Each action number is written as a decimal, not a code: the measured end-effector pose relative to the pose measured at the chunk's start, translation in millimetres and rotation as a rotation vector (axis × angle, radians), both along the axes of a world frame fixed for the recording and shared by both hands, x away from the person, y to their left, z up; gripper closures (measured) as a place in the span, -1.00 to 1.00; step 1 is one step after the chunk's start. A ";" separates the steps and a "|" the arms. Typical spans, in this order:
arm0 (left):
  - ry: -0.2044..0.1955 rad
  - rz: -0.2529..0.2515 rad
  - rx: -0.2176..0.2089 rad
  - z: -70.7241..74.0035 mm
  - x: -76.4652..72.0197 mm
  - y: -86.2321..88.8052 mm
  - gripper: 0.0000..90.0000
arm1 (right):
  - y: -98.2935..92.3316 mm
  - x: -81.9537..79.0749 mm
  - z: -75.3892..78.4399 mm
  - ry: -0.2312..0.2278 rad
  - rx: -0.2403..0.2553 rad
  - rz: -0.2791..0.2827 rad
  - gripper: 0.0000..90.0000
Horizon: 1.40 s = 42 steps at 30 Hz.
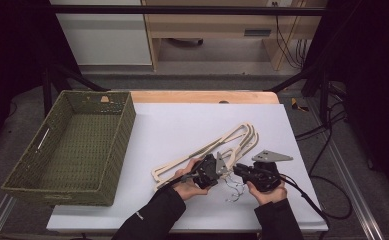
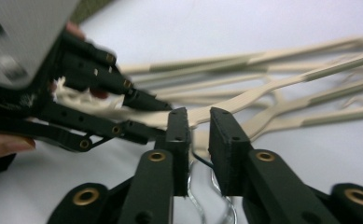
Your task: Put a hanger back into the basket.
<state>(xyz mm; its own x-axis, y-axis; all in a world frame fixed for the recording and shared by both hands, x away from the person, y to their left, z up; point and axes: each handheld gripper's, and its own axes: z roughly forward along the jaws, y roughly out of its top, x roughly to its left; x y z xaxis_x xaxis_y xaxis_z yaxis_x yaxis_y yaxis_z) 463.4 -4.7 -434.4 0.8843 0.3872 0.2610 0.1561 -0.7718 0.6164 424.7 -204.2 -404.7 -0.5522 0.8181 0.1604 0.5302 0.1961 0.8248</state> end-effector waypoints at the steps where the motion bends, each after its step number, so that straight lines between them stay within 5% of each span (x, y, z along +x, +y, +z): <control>1: -0.006 0.000 -0.012 4.9 -0.5 3.2 0.69 | -5.0 -1.6 4.2 -0.035 0.007 -0.008 0.56; 7: -0.017 0.029 -0.021 17.6 2.2 15.7 0.73 | -34.5 -7.4 16.0 -0.160 0.043 -0.099 0.15; 16: -0.023 0.115 -0.070 31.5 11.2 35.6 0.80 | -49.6 1.0 0.3 -0.172 0.070 -0.128 -0.41; 29: -0.033 0.277 -0.163 50.3 34.6 83.7 0.91 | -47.3 4.9 -8.7 -0.172 0.044 -0.104 -0.58; 36: -0.020 0.290 -0.250 65.3 32.2 102.7 0.91 | -46.1 4.1 -9.5 -0.179 0.057 -0.067 -0.63; 42: -0.030 0.255 -0.328 100.5 19.6 123.5 0.91 | -45.2 2.6 -8.7 -0.188 0.069 -0.059 -0.71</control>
<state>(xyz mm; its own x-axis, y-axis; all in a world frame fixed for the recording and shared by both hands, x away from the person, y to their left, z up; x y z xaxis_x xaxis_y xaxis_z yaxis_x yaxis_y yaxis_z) 483.0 118.8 -334.0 0.7432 0.6597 0.1118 0.2947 -0.4728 0.8304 427.3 -249.3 -413.5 -0.5293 0.8404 0.1161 0.3745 0.1087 0.9209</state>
